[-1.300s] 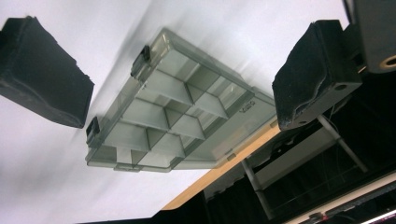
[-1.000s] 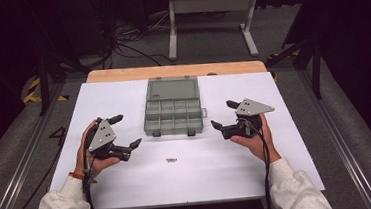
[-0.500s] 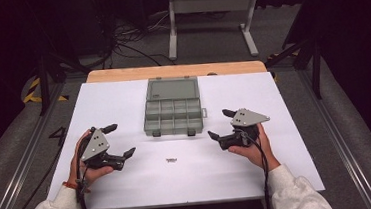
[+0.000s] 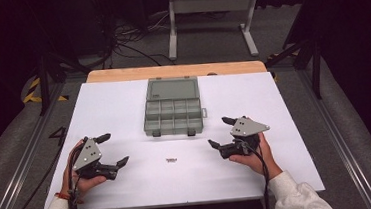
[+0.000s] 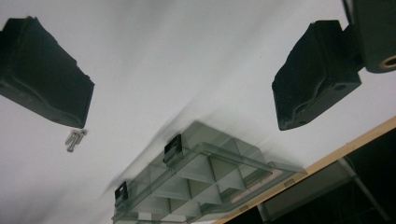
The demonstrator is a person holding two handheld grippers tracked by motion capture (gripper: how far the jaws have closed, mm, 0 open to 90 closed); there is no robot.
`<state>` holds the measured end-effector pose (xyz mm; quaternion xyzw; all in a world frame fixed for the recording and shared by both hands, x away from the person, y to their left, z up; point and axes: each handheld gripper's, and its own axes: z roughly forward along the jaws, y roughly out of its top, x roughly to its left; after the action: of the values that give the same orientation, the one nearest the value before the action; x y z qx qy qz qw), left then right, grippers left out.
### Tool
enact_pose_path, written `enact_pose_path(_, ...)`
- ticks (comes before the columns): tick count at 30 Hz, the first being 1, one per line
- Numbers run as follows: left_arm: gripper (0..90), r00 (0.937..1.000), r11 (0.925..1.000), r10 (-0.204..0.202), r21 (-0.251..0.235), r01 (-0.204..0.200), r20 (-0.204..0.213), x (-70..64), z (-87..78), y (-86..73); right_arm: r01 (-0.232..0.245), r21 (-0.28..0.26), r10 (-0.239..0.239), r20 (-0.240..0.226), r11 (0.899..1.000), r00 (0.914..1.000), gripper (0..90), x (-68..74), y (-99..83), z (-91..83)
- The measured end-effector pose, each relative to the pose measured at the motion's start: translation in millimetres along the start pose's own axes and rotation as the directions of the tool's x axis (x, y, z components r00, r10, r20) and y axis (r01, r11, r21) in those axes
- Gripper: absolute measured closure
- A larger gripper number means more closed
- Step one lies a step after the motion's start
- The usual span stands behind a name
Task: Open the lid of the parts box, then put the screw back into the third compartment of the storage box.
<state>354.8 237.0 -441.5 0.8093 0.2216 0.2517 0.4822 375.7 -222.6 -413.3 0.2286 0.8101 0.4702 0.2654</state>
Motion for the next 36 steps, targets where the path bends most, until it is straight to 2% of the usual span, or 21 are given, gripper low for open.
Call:
enact_pose_path(4, 6.0, 0.9999, 0.9999, -0.013, 0.004, 0.013, 0.004, -1.3, -2.3, -3.0, 0.009, 0.01, -0.009, 0.003, 1.0, 1.0, 13.0, 2.7, -3.2, -2.2)
enact_pose_path(8, 6.1, 0.9999, 0.9998, -0.008, 0.016, 0.007, 0.008, -3.0, -3.9, -5.6, 0.016, 0.019, -0.016, 0.001, 1.0, 0.9999, 13.2, 5.0, -5.7, -3.7)
enact_pose_path(10, 6.1, 0.9999, 0.9996, -0.005, 0.026, 0.005, -0.01, -3.9, -3.4, -6.3, 0.017, 0.023, -0.017, -0.003, 1.0, 0.9998, 13.2, 6.3, -7.2, -4.1)
enact_pose_path(12, 6.1, 1.0, 0.9994, 0.002, 0.033, -0.002, -0.006, -4.1, -3.7, -6.6, 0.027, 0.033, -0.027, -0.005, 0.999, 0.9996, 13.4, 7.9, -8.6, -4.1)
enact_pose_path(21, 6.1, 0.9999, 0.9997, -0.005, 0.023, 0.004, 0.009, -6.1, -2.5, -7.1, 0.028, 0.042, -0.027, -0.031, 0.999, 0.9991, 15.0, 14.6, -8.0, -1.4)
enact_pose_path(24, 6.1, 0.9999, 0.9998, -0.007, 0.019, 0.007, 0.016, -5.9, -2.4, -7.8, 0.029, 0.051, -0.026, -0.057, 0.998, 0.998, 16.3, 17.2, -6.4, 2.0)
enact_pose_path(30, 5.8, 0.9996, 0.9999, -0.015, 0.002, 0.015, 0.025, -5.4, -2.1, -7.6, 0.001, 0.053, 0.004, -0.091, 0.999, 0.9958, 18.8, 20.2, -2.1, 7.8)
enact_pose_path(33, 5.2, 0.9997, 1.0, -0.006, -0.002, 0.006, 0.025, -7.8, -2.1, -5.7, -0.009, 0.068, 0.017, -0.124, 0.998, 0.9922, 20.2, 24.3, 1.5, 13.9)
enact_pose_path(36, 5.0, 0.9995, 1.0, -0.002, -0.002, 0.002, 0.031, -9.6, -2.3, -4.9, 0.004, 0.091, 0.01, -0.16, 0.996, 0.987, 23.5, 29.5, 3.2, 20.5)
